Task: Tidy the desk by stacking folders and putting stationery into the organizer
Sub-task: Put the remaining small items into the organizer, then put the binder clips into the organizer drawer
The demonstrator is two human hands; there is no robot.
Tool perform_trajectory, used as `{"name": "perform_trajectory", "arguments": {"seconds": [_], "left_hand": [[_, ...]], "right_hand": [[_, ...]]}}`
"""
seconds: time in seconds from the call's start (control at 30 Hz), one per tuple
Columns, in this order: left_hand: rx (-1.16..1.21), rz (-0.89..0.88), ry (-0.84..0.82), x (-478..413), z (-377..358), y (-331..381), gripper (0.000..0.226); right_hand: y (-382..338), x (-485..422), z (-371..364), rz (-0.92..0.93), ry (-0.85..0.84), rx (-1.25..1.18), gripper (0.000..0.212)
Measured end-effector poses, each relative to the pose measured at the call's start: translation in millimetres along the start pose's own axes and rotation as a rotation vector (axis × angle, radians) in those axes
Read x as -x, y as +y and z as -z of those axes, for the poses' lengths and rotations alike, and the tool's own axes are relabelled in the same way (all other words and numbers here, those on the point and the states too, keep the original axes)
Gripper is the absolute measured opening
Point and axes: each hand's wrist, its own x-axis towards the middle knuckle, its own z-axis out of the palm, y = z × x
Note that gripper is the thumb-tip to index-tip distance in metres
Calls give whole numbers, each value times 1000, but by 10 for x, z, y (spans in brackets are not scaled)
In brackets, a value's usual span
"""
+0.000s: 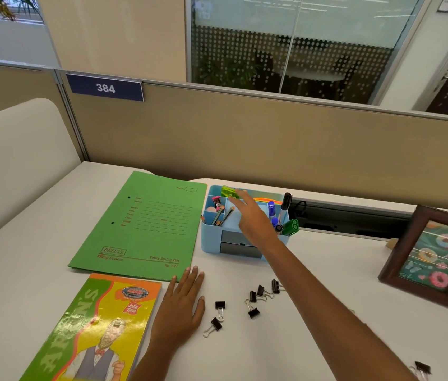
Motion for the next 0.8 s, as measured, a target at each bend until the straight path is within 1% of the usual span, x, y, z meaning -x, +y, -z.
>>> {"name": "perform_trajectory", "arguments": {"seconds": [0.07,0.1,0.13,0.2,0.33,0.47,0.5,0.63,0.73,0.8], "left_hand": [[7,-6,8,-4,3,-4,52],[10,-12,8,-4,4,-7,52],[10,-18,6,-7,9,-7,52],[12,-20,-2,-11,6,-14,53],[19,-14,2,-18,-12,-5,58],[15,-10,12,-36,-21,-8,49],[14,-5,11,-38,-20,-7,50],[12,-19,30,-28,-17,-13,51],[5,-29,60,-34,-18,-15,50],[-8,-41,81,-45,-28,-15,49]], "right_hand": [[21,247,-8,-36,236,-107,56],[41,402,-30,-33,351,-121,52],[77,566,-75,-19,431,-106,49],[175,903,-195,4,490,-59,44],[367,1515,-435,-53,459,-55,41],[482,2004,-586,-142,432,-57,43],[498,2087,-610,-168,430,-43,42],[481,2298,-671,-310,397,-2,39],[476,2365,-702,-332,357,51,42],[475,2371,-702,-341,358,69,42]]}}
